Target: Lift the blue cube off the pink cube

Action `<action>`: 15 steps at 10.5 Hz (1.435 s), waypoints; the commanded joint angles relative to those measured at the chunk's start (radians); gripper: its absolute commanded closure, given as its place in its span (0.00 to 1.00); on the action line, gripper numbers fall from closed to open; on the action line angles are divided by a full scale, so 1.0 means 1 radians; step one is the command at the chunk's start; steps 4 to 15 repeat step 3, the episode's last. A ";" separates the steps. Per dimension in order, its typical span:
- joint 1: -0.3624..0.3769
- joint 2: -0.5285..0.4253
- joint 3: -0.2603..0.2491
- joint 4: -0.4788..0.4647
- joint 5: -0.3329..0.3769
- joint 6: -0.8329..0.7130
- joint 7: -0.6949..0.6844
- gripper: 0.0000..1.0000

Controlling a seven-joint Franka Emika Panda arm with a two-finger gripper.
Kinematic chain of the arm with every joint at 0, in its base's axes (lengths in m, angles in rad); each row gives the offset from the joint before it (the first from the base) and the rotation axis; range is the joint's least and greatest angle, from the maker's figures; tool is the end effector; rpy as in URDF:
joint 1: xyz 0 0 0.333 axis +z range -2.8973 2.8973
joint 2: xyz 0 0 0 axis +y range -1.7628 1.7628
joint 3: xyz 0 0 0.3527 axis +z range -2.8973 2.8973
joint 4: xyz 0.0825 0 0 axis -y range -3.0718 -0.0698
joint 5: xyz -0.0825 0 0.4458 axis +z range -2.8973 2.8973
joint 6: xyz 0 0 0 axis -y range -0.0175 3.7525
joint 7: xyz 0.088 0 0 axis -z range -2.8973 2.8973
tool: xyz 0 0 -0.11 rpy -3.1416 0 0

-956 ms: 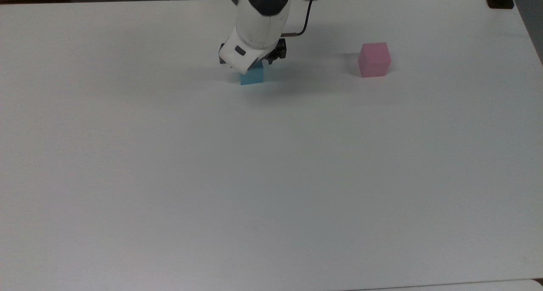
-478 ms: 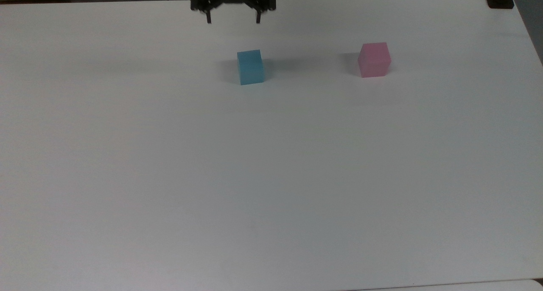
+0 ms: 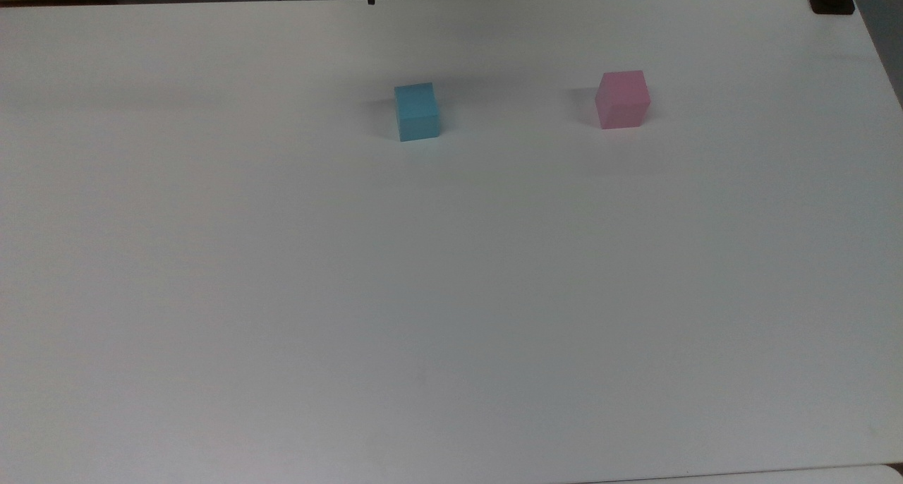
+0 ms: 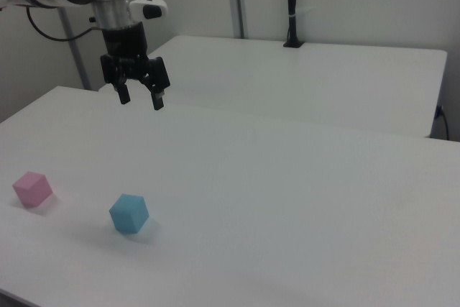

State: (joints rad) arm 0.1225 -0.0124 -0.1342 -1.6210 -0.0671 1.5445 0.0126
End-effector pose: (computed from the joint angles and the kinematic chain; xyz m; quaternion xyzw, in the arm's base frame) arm 0.6074 -0.0151 0.6370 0.9989 -0.0119 -0.0321 0.0327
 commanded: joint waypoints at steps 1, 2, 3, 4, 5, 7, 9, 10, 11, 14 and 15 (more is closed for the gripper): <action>0.002 -0.012 0.005 -0.002 0.015 -0.023 -0.002 0.00; 0.002 -0.012 0.005 -0.002 0.015 -0.023 -0.002 0.00; 0.002 -0.012 0.005 -0.002 0.015 -0.023 -0.002 0.00; 0.002 -0.012 0.005 -0.002 0.015 -0.023 -0.002 0.00; 0.002 -0.012 0.005 -0.002 0.015 -0.023 -0.002 0.00; 0.002 -0.012 0.005 -0.002 0.015 -0.023 -0.002 0.00; 0.002 -0.012 0.005 -0.002 0.015 -0.023 -0.002 0.00; 0.002 -0.012 0.005 -0.002 0.015 -0.023 -0.002 0.00; 0.002 -0.012 0.005 -0.002 0.015 -0.023 -0.002 0.00; 0.002 -0.012 0.005 -0.002 0.015 -0.023 -0.002 0.00; 0.002 -0.012 0.005 -0.002 0.015 -0.023 -0.002 0.00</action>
